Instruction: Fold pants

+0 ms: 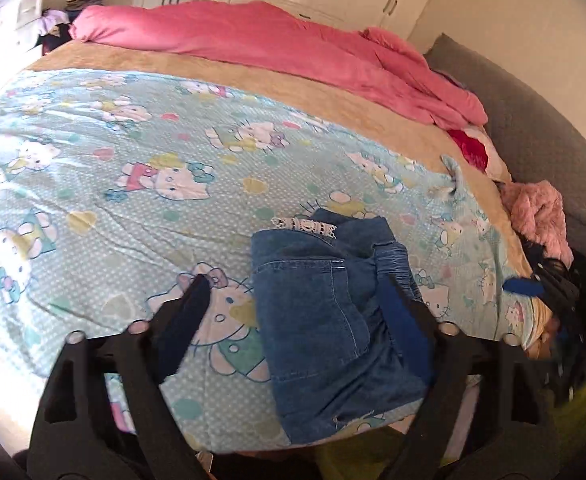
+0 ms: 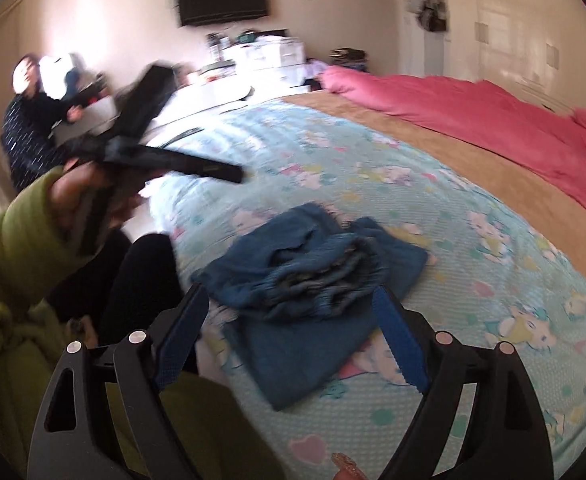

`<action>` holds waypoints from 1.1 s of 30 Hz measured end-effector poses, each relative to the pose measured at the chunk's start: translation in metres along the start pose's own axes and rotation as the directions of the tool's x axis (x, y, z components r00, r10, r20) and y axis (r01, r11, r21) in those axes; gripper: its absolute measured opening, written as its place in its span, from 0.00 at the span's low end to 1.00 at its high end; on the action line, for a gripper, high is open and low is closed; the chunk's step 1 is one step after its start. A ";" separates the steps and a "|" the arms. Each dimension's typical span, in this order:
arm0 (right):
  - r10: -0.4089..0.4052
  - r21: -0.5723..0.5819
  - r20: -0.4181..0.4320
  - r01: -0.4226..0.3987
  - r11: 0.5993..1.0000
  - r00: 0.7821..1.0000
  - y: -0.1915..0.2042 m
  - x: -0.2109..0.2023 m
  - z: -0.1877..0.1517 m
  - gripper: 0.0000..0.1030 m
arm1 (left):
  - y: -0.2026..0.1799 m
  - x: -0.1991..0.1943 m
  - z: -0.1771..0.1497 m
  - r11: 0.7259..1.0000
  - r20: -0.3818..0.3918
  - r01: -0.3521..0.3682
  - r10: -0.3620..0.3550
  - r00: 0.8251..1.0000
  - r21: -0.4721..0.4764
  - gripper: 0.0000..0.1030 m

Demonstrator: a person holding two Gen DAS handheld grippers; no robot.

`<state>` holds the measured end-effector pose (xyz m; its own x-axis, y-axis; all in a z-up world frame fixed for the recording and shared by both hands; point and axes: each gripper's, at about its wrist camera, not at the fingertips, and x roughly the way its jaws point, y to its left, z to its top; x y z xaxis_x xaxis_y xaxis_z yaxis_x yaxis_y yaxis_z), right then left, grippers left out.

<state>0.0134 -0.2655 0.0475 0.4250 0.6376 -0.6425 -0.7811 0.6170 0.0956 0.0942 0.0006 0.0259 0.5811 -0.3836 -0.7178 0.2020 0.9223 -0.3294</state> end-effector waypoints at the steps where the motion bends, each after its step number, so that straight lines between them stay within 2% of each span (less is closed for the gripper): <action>1: 0.010 -0.036 -0.006 -0.010 0.999 1.000 0.010 0.002 -0.001 0.81 | -0.004 0.010 0.002 1.000 -0.025 0.014 -0.013 1.000 0.006 0.59; 2: 0.033 -0.084 -0.016 -0.034 0.996 0.999 0.022 0.008 0.000 0.80 | -0.008 0.021 0.003 1.000 -0.051 0.029 -0.028 0.998 0.013 0.54; 5: 0.062 -0.207 -0.060 -0.073 0.976 0.996 0.048 0.030 0.003 0.70 | -0.015 0.047 0.003 0.999 -0.106 0.043 -0.040 0.994 0.027 0.52; 7: 0.052 -0.291 -0.108 -0.081 0.953 0.993 0.063 0.050 0.002 0.54 | -0.017 0.064 0.002 0.999 -0.141 0.033 -0.028 0.990 0.039 0.52; 9: 0.044 -0.375 -0.146 -0.096 0.922 0.988 0.074 0.070 0.001 0.48 | -0.017 0.078 0.002 0.999 -0.170 0.017 -0.009 0.985 0.047 0.52; 12: -0.012 -0.458 -0.165 -0.065 0.886 0.986 0.080 0.102 0.000 0.47 | -0.013 0.096 0.001 0.998 -0.205 -0.016 0.028 0.978 0.058 0.52; 14: -0.063 -0.483 -0.194 -0.040 0.875 0.979 0.076 0.124 -0.003 0.34 | -0.011 0.104 0.001 0.998 -0.217 -0.026 0.037 0.976 0.051 0.52; 15: -0.043 -0.464 -0.233 -0.072 0.883 0.972 0.071 0.133 -0.005 0.13 | -0.010 0.106 0.001 0.998 -0.219 -0.027 0.037 0.975 0.048 0.52; 16: -0.002 -0.425 -0.260 -0.112 0.898 0.966 0.067 0.135 -0.006 0.10 | -0.010 0.108 0.000 0.998 -0.220 -0.036 0.048 0.974 0.060 0.52; 18: 0.094 -0.345 -0.289 -0.195 0.918 0.953 0.059 0.129 -0.008 0.09 | -0.012 0.109 0.000 0.996 -0.225 -0.042 0.060 0.972 0.081 0.52; 20: 0.118 -0.315 -0.306 -0.218 0.924 0.945 0.055 0.126 -0.013 0.09 | -0.012 0.111 0.001 0.995 -0.223 -0.038 0.057 0.973 0.089 0.53; 26: 0.118 -0.247 -0.331 -0.206 0.947 0.936 0.055 0.130 -0.015 0.09 | -0.011 0.111 0.001 0.995 -0.216 -0.020 0.040 0.976 0.095 0.55; 33: 0.098 -0.230 -0.336 -0.182 0.956 0.937 0.061 0.121 -0.015 0.12 | -0.009 0.107 0.000 0.998 -0.195 -0.008 0.021 0.981 0.069 0.56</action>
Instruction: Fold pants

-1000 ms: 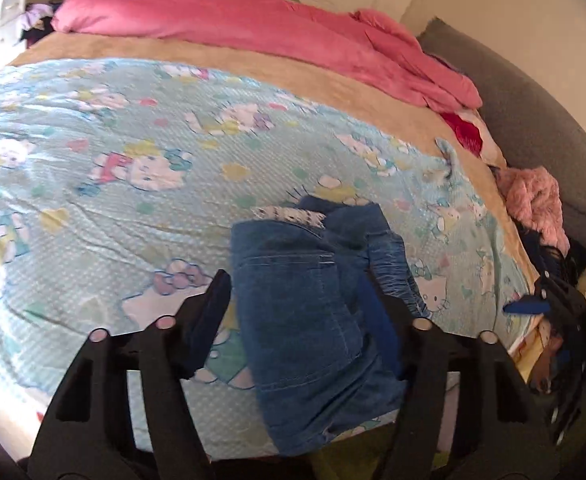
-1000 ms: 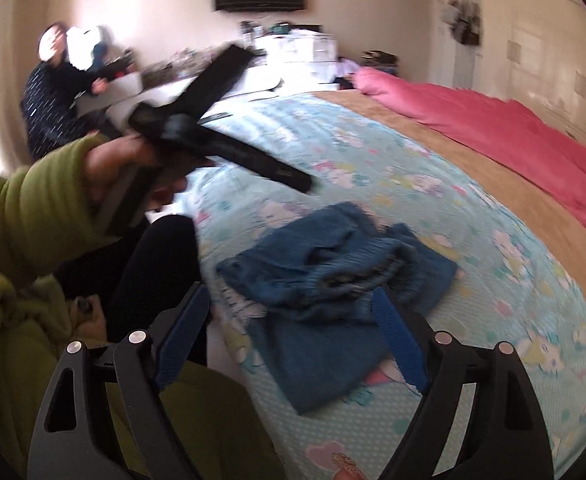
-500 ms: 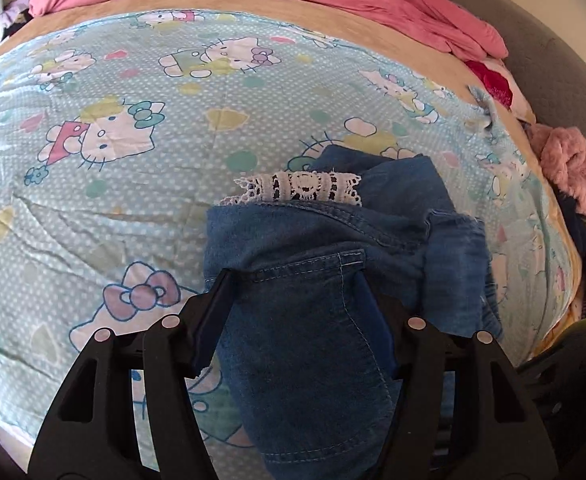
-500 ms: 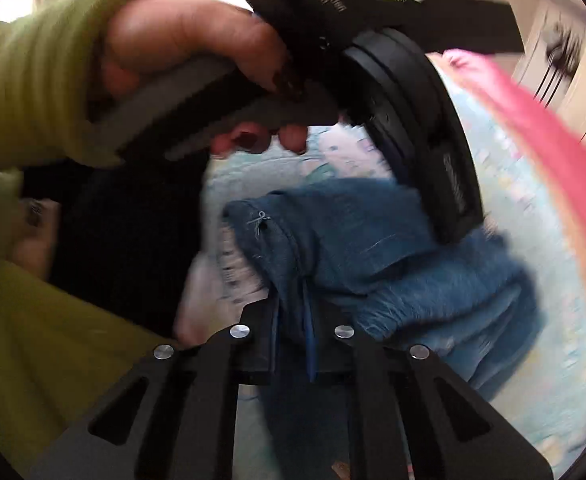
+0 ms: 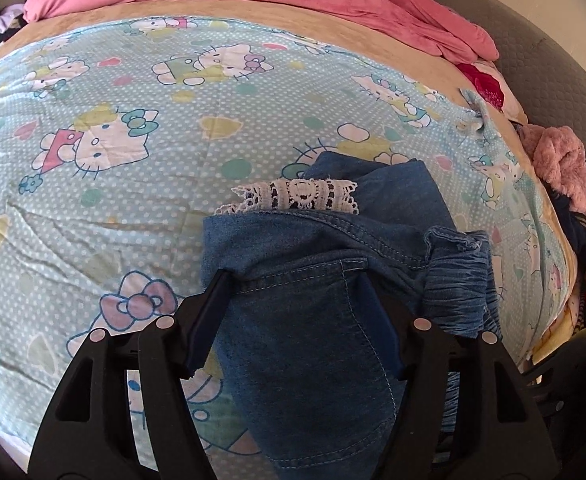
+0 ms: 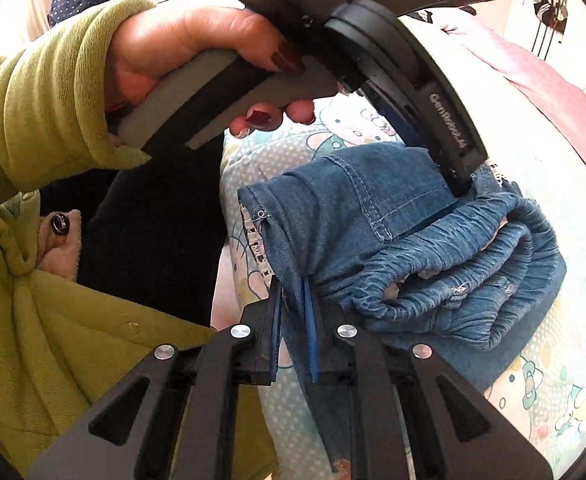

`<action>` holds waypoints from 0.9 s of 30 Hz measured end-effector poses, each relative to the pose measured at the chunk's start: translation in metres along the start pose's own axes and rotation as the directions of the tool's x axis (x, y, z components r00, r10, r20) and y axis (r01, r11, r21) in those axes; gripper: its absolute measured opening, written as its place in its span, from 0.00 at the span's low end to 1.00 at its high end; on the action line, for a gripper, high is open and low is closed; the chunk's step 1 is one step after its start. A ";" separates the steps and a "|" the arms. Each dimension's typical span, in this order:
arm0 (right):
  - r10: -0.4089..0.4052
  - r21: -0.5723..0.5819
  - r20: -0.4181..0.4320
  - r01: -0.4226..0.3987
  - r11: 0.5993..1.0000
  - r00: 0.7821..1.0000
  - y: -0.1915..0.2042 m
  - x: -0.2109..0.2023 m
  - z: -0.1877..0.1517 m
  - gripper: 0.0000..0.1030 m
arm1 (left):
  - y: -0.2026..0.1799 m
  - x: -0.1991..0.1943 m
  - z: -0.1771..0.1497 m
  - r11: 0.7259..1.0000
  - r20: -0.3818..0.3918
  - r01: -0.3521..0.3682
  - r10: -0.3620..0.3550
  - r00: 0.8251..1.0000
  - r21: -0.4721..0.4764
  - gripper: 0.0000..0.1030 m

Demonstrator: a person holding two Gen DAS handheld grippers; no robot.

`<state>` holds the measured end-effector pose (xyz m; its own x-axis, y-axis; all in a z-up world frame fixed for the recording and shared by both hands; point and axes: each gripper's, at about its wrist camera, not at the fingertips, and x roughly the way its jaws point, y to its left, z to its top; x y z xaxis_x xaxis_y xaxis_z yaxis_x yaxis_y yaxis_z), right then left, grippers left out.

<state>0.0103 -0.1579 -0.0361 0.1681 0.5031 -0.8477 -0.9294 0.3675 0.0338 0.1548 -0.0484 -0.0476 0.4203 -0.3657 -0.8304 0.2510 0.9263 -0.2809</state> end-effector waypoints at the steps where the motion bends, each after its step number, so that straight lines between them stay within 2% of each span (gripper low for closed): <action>1: 0.001 0.014 0.007 -0.002 1.000 1.000 -0.001 -0.003 0.002 0.12 | 0.001 -0.003 0.000 1.000 0.011 0.007 -0.007 1.000 -0.012 0.56; 5: 0.012 0.073 0.070 -0.017 0.997 0.997 -0.006 -0.024 0.002 0.15 | 0.001 -0.018 -0.002 1.000 0.049 0.009 -0.008 0.999 -0.027 0.56; 8: -0.002 0.115 0.124 -0.012 0.993 0.992 -0.009 -0.042 0.000 0.30 | 0.003 -0.037 -0.001 0.999 0.092 -0.016 0.019 0.996 -0.034 0.62; 10: -0.024 0.143 0.156 0.002 0.990 0.987 -0.012 -0.055 0.000 0.44 | 0.003 -0.051 0.000 0.998 0.123 -0.051 0.055 0.991 -0.030 0.65; 12: -0.054 0.165 0.178 0.024 0.986 0.983 -0.016 -0.065 0.000 0.45 | 0.001 -0.063 0.001 0.996 0.152 -0.085 0.089 0.984 -0.031 0.69; 14: -0.089 0.206 0.205 0.045 0.977 0.975 -0.023 -0.076 0.001 0.53 | -0.003 -0.076 0.001 0.994 0.178 -0.108 0.110 0.978 -0.021 0.74; 16: -0.123 0.241 0.241 0.064 0.969 0.963 -0.032 -0.091 -0.002 0.70 | -0.008 -0.087 0.002 0.989 0.207 -0.147 0.145 0.967 -0.006 0.76; 19: -0.197 0.304 0.282 0.108 0.947 0.939 -0.046 -0.114 -0.005 0.75 | -0.012 -0.102 0.003 0.986 0.238 -0.168 0.166 0.957 -0.011 0.82; 21: -0.238 0.359 0.321 0.115 0.926 0.917 -0.057 -0.129 -0.007 0.83 | -0.018 -0.112 0.003 0.983 0.268 -0.186 0.180 0.947 -0.001 0.85; 23: -0.283 0.402 0.338 0.134 0.906 0.898 -0.065 -0.139 -0.008 0.84 | -0.024 -0.118 0.002 0.975 0.290 -0.220 0.207 0.934 0.011 0.87; 27: -0.343 0.449 0.336 0.171 0.877 0.877 -0.079 -0.150 -0.009 0.90 | -0.034 -0.126 -0.001 0.966 0.316 -0.257 0.234 0.919 0.032 0.91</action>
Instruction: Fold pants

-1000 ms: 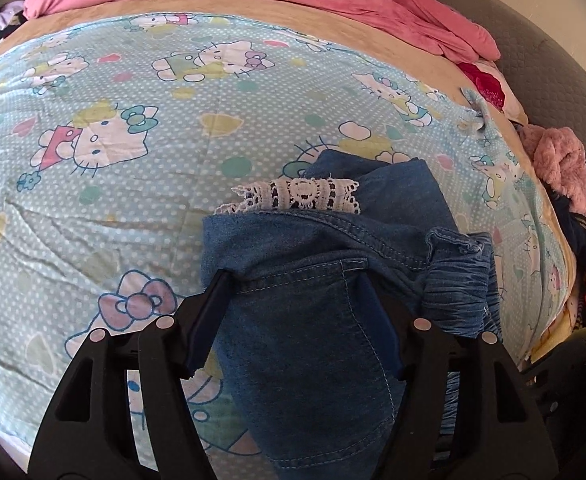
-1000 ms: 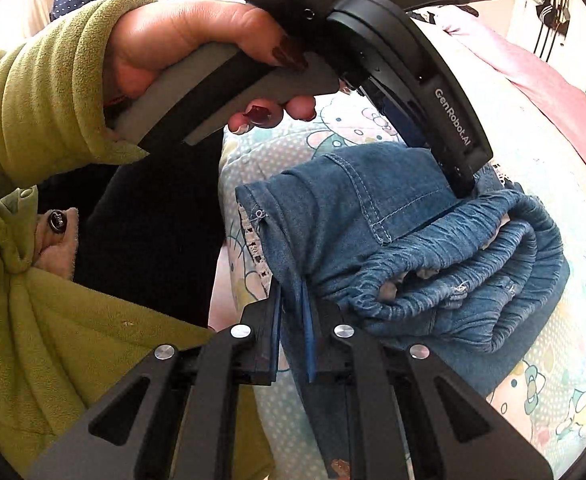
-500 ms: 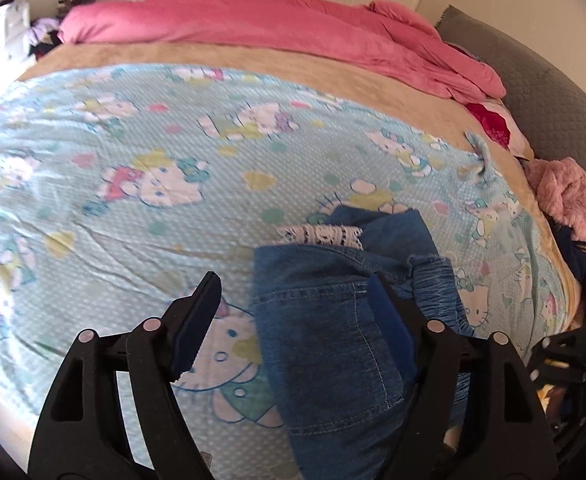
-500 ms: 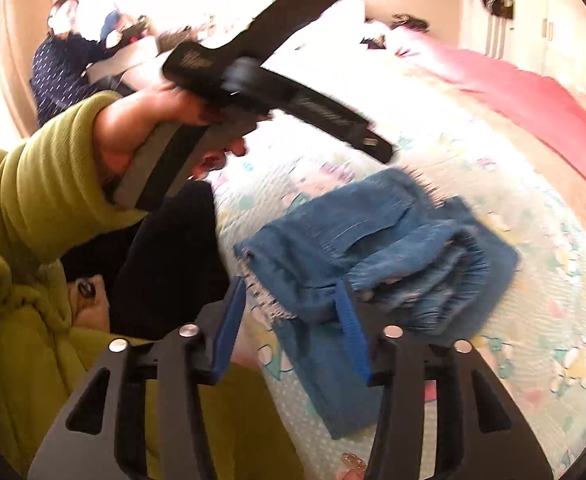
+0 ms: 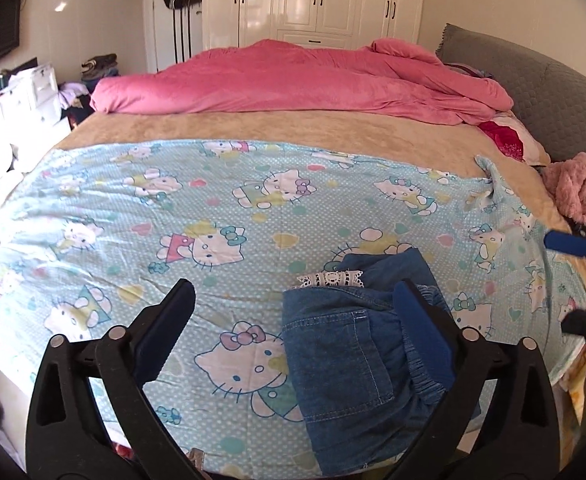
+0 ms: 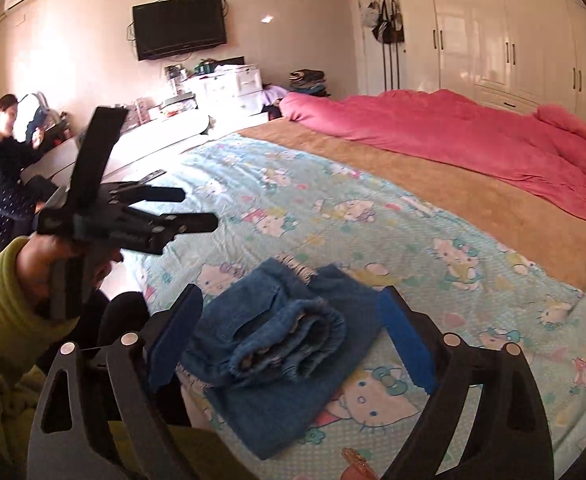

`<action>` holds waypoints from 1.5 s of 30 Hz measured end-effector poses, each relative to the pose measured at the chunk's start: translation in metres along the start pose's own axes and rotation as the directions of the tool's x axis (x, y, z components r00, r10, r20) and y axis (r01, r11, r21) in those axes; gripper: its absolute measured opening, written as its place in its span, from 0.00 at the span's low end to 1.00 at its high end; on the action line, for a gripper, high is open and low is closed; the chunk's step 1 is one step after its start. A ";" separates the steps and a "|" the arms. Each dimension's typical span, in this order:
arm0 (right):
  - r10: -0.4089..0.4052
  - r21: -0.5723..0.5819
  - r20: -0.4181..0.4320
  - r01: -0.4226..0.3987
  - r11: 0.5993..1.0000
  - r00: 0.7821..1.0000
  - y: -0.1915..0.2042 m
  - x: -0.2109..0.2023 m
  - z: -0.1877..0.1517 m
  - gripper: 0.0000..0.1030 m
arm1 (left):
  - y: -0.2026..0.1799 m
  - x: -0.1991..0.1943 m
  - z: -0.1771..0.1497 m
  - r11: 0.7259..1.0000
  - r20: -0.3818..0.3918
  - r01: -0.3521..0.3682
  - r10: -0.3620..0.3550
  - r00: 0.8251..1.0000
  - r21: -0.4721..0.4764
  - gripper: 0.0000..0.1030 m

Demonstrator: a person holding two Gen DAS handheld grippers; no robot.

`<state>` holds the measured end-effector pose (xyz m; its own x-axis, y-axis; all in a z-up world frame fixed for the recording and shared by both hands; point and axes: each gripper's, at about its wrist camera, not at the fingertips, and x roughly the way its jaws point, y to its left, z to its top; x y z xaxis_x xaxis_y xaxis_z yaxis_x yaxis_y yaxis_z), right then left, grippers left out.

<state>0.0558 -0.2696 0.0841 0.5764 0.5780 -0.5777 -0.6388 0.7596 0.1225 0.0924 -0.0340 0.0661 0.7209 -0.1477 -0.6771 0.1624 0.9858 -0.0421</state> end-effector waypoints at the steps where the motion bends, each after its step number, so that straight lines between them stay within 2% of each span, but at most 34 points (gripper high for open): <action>1: -0.014 0.005 0.003 0.014 1.000 1.000 -0.002 -0.001 0.002 0.91 | -0.001 -0.002 0.000 1.000 0.006 -0.007 0.007 1.000 0.003 0.91; 7: -0.056 0.052 -0.007 0.056 0.997 0.998 -0.007 0.003 0.001 0.92 | -0.008 -0.006 -0.002 1.000 0.010 -0.016 0.016 1.000 0.019 0.91; 12: -0.098 0.121 -0.092 0.109 0.987 0.991 -0.017 0.026 -0.014 0.92 | -0.007 0.006 -0.011 1.000 -0.018 -0.015 0.015 1.000 0.012 0.91; 16: -0.126 0.176 -0.185 0.159 0.971 0.975 -0.033 0.050 -0.032 0.90 | 0.000 0.033 -0.028 1.000 -0.083 -0.007 0.004 0.997 -0.028 0.91; 17: -0.120 0.200 -0.201 0.161 0.967 0.972 -0.038 0.056 -0.038 0.86 | 0.001 0.040 -0.033 0.999 -0.103 -0.001 -0.003 0.995 -0.035 0.91; 18: -0.113 0.220 -0.214 0.161 0.962 0.970 -0.042 0.059 -0.042 0.78 | 0.001 0.047 -0.038 0.999 -0.122 0.004 -0.010 0.992 -0.044 0.91; 20: -0.089 0.261 -0.244 0.153 0.953 0.966 -0.051 0.069 -0.050 0.73 | 0.001 0.064 -0.049 0.998 -0.167 0.026 -0.036 0.985 -0.064 0.91; 22: -0.049 0.291 -0.276 0.132 0.948 0.960 -0.056 0.081 -0.059 0.64 | 0.002 0.078 -0.058 0.995 -0.203 0.049 -0.067 0.977 -0.091 0.91; 26: 0.005 0.341 -0.332 0.115 0.933 0.943 -0.061 0.104 -0.071 0.64 | 0.002 0.100 -0.072 0.987 -0.254 0.080 -0.115 0.961 -0.142 0.91; 29: 0.061 0.388 -0.328 0.076 0.919 0.943 -0.063 0.115 -0.079 0.64 | 0.000 0.106 -0.078 0.983 -0.251 0.089 -0.128 0.959 -0.159 0.91; 31: 0.076 0.390 -0.314 0.056 0.919 0.946 -0.063 0.117 -0.079 0.64 | -0.001 0.107 -0.079 0.980 -0.246 0.103 -0.143 0.959 -0.171 0.85; 33: 0.090 0.383 -0.299 0.033 0.923 0.950 -0.060 0.119 -0.077 0.61 | -0.005 0.107 -0.076 0.975 -0.234 0.132 -0.172 0.957 -0.178 0.62; 34: 0.110 0.376 -0.286 0.006 0.926 0.952 -0.058 0.121 -0.076 0.48 | -0.008 0.107 -0.075 0.975 -0.231 0.141 -0.179 0.956 -0.173 0.51; 35: 0.122 0.373 -0.281 -0.009 0.928 0.952 -0.057 0.122 -0.075 0.41 | -0.014 0.106 -0.074 0.982 -0.233 0.121 -0.152 0.961 -0.143 0.48; 36: 0.132 0.368 -0.281 -0.020 0.930 0.951 -0.054 0.124 -0.073 0.27 | -0.019 0.106 -0.073 0.988 -0.235 0.112 -0.135 0.963 -0.109 0.45; 37: 0.137 0.359 -0.279 -0.029 0.933 0.950 -0.051 0.124 -0.071 0.16 | -0.025 0.104 -0.072 0.992 -0.233 0.104 -0.118 0.965 -0.070 0.38; 39: 0.105 0.311 -0.272 -0.016 0.950 0.957 -0.042 0.121 -0.065 0.14 | -0.026 0.099 -0.067 0.993 -0.219 0.101 -0.111 0.969 -0.059 0.26; 42: 0.093 0.270 -0.241 -0.025 0.962 0.966 -0.034 0.116 -0.052 0.14 | -0.015 0.093 -0.054 0.988 -0.194 0.122 -0.138 0.971 -0.095 0.23; 45: 0.078 0.225 -0.212 -0.029 0.974 0.974 -0.029 0.117 -0.034 0.14 | -0.007 0.089 -0.037 0.987 -0.157 0.120 -0.135 0.978 -0.104 0.23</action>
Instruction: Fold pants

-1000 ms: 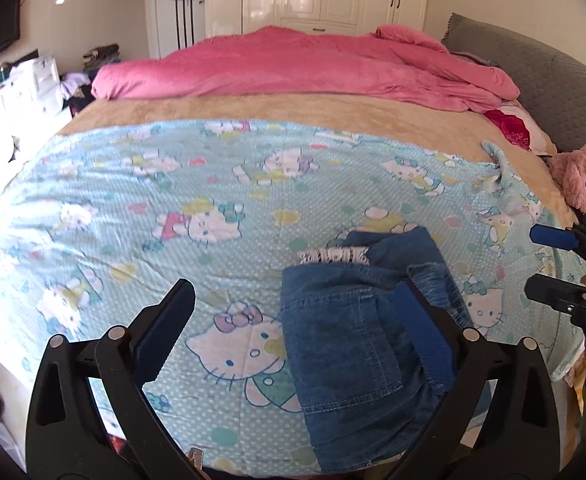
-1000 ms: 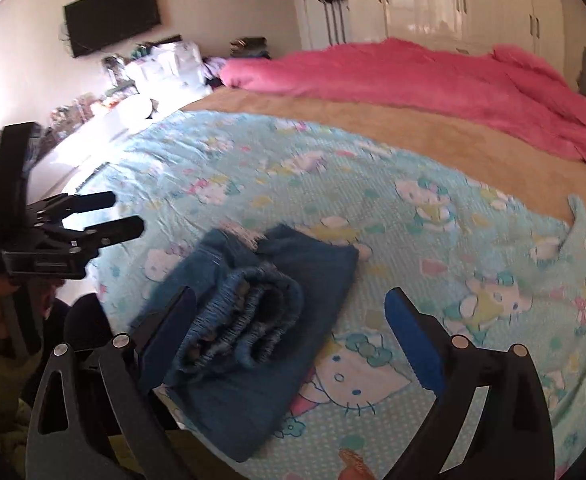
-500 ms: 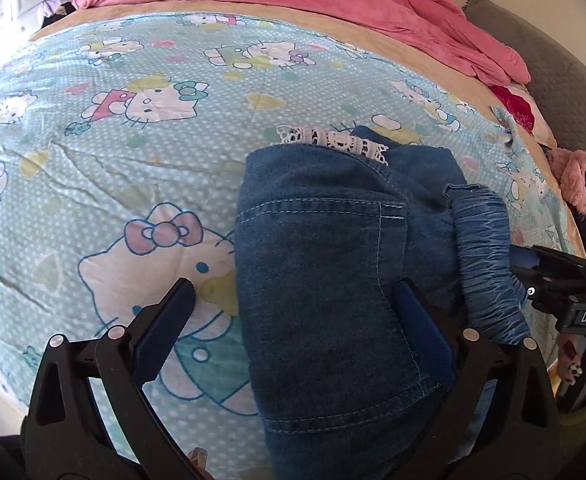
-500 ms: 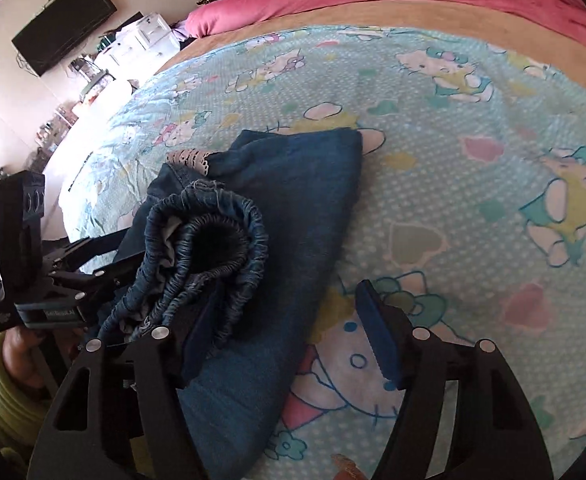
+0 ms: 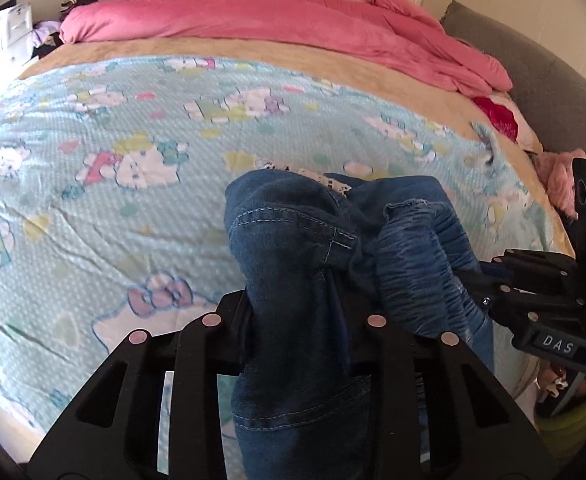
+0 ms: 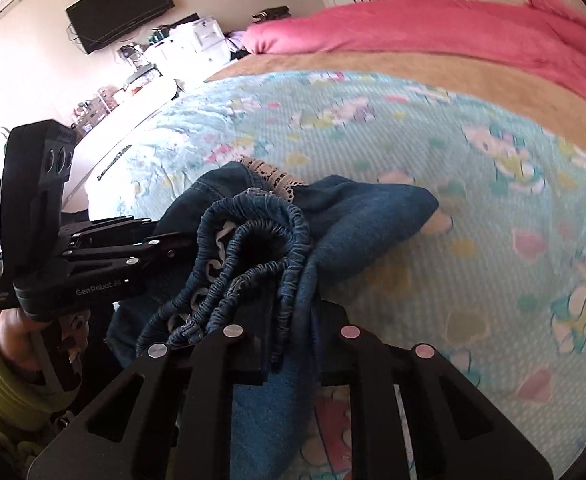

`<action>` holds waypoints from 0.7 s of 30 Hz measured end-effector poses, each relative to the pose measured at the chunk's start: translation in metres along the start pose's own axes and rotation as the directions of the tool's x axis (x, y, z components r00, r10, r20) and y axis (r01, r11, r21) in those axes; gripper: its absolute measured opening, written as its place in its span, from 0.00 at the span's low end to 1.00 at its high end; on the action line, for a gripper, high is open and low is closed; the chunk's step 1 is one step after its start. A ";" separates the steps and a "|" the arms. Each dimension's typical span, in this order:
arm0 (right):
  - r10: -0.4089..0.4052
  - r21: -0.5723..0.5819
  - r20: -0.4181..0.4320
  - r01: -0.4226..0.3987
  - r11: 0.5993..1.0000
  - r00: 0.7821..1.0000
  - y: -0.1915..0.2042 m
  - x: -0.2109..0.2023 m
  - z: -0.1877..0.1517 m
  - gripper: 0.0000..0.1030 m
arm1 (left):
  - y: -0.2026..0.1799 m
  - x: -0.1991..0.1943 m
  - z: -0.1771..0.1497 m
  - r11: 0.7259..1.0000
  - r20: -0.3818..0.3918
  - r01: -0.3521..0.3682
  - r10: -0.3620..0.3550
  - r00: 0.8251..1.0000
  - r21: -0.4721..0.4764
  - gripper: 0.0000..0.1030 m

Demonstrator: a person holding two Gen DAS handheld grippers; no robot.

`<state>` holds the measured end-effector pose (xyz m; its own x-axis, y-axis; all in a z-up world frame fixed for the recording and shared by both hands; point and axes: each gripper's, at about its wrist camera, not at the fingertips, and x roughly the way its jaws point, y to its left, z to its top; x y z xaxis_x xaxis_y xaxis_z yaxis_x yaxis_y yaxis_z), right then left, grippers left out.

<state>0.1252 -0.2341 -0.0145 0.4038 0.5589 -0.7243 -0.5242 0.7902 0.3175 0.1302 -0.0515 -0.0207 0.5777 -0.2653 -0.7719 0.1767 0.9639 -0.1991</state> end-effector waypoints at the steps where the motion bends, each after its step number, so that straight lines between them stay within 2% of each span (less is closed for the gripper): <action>1: -0.004 -0.009 0.007 0.004 1.000 1.000 0.000 0.000 0.006 0.14 | 0.000 -0.001 0.005 1.000 0.007 -0.003 0.003 1.000 0.002 0.23; 5: -0.030 -0.047 0.040 0.031 0.998 0.999 0.003 0.004 0.033 0.14 | 0.004 -0.003 0.027 0.999 0.046 -0.034 0.033 0.998 0.015 0.23; 11: -0.069 -0.072 0.055 0.073 0.995 0.996 -0.001 0.019 0.064 0.14 | 0.016 0.006 0.054 0.999 0.063 -0.053 0.053 0.997 0.003 0.23; 21: -0.127 -0.066 0.025 0.128 0.990 0.992 -0.013 0.049 0.080 0.14 | 0.031 0.029 0.064 0.996 0.054 -0.084 0.084 0.995 -0.006 0.24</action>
<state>0.2119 -0.1968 -0.0046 0.4855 0.4602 -0.7433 -0.5167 0.8369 0.1806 0.2034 -0.0309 -0.0112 0.6326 -0.1843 -0.7522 0.1228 0.9829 -0.1375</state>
